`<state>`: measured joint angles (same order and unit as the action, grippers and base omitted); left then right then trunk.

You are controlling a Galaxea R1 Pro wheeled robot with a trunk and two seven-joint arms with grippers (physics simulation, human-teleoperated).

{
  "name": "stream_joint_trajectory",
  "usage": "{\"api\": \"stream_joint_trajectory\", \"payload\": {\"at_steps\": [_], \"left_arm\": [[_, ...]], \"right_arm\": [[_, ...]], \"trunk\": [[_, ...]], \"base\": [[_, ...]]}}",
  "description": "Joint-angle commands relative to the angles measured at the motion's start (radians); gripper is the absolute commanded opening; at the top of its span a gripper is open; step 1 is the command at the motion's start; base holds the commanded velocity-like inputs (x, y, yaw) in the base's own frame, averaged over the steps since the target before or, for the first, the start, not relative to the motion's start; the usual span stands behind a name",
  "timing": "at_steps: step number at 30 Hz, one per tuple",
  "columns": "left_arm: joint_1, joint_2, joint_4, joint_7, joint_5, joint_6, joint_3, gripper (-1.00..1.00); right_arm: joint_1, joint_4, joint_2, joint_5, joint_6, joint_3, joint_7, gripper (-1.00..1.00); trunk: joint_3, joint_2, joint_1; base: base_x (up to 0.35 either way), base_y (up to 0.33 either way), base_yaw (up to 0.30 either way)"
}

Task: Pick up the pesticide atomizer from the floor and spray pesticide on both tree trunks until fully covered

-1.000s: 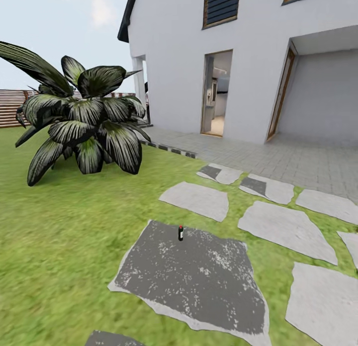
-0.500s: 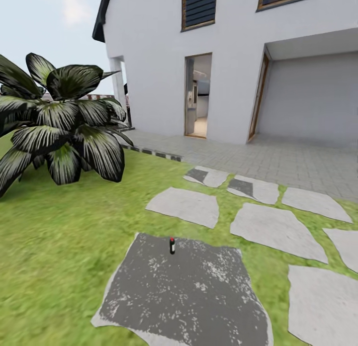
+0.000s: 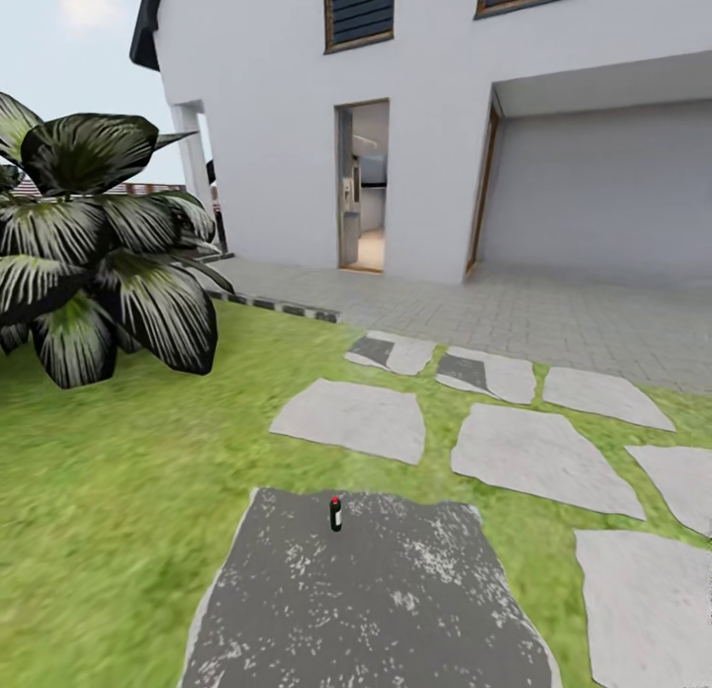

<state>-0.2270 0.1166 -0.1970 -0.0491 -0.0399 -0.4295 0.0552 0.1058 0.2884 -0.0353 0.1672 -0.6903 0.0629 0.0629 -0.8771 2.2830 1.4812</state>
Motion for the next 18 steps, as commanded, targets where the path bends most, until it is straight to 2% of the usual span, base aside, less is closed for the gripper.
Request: {"api": "stream_joint_trajectory", "payload": {"at_steps": [1, 18], "left_arm": [[0.000, 0.000, 0.000, 0.000, 0.000, 0.000, 0.000, 1.00], [0.000, 0.000, 0.000, 0.000, 0.000, -0.002, -0.001, 1.00]], "right_arm": [[0.000, 0.000, 0.000, 0.000, 0.000, 0.000, 0.000, 1.00], [0.000, 0.000, 0.000, 0.000, 0.000, 0.000, 0.000, 1.00]], "trunk": [[0.000, 0.000, 0.000], [0.000, 0.000, 0.000]], "base": [[0.282, 0.232, -0.260], [0.261, 0.232, -0.260]]}}
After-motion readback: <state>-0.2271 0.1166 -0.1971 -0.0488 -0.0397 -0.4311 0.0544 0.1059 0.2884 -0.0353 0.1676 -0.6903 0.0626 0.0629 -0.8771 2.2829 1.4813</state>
